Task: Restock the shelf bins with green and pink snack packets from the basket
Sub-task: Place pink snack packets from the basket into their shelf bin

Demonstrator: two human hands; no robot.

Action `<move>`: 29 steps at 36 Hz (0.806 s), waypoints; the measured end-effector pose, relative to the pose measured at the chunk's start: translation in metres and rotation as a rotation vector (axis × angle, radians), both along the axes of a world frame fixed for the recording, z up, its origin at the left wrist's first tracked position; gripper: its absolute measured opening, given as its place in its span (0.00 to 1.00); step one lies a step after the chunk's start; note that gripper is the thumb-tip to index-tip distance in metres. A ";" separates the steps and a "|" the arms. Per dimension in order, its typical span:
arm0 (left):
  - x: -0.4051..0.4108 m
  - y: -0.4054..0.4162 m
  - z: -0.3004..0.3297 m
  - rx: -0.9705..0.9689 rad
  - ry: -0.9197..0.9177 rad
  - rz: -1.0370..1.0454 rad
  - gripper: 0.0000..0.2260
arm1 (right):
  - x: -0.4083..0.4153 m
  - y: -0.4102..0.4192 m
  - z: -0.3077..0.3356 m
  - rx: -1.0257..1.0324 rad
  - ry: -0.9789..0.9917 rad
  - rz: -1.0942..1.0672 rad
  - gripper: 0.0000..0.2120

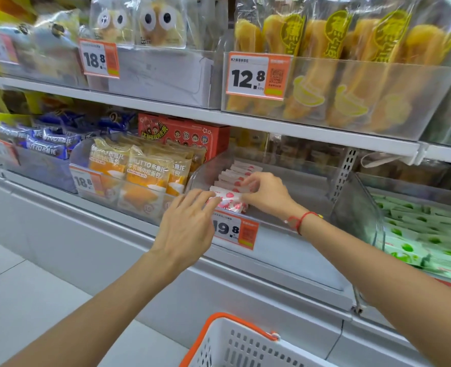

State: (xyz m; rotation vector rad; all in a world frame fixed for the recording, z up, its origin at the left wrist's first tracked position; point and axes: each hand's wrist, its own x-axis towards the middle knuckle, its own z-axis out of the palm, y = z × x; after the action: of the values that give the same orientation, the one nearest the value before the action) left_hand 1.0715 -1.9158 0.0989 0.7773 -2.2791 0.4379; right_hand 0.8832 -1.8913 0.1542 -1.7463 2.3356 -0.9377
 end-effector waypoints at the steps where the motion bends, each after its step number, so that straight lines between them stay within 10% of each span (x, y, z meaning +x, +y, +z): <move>1: -0.001 0.006 0.001 0.006 0.009 -0.001 0.18 | 0.002 0.015 0.002 -0.064 -0.024 0.013 0.11; 7: -0.012 0.054 -0.015 0.519 0.015 0.040 0.12 | 0.014 0.110 -0.026 -0.192 -0.179 0.121 0.05; 14: -0.021 0.118 -0.103 0.975 -0.226 0.047 0.13 | 0.006 0.186 -0.138 0.175 -0.368 0.163 0.12; 23: -0.003 0.186 -0.218 0.733 -1.080 0.049 0.17 | 0.032 0.256 -0.303 0.786 -0.271 0.240 0.16; 29: 0.004 0.195 -0.239 0.691 -1.246 0.025 0.20 | 0.062 0.275 -0.337 0.719 -0.199 0.113 0.20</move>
State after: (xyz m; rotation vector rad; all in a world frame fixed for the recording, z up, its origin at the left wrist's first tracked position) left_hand 1.0758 -1.7207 -0.1403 1.0095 -3.6982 0.0984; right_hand 0.9450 -1.6165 -0.1825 -1.3831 2.0440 -0.1842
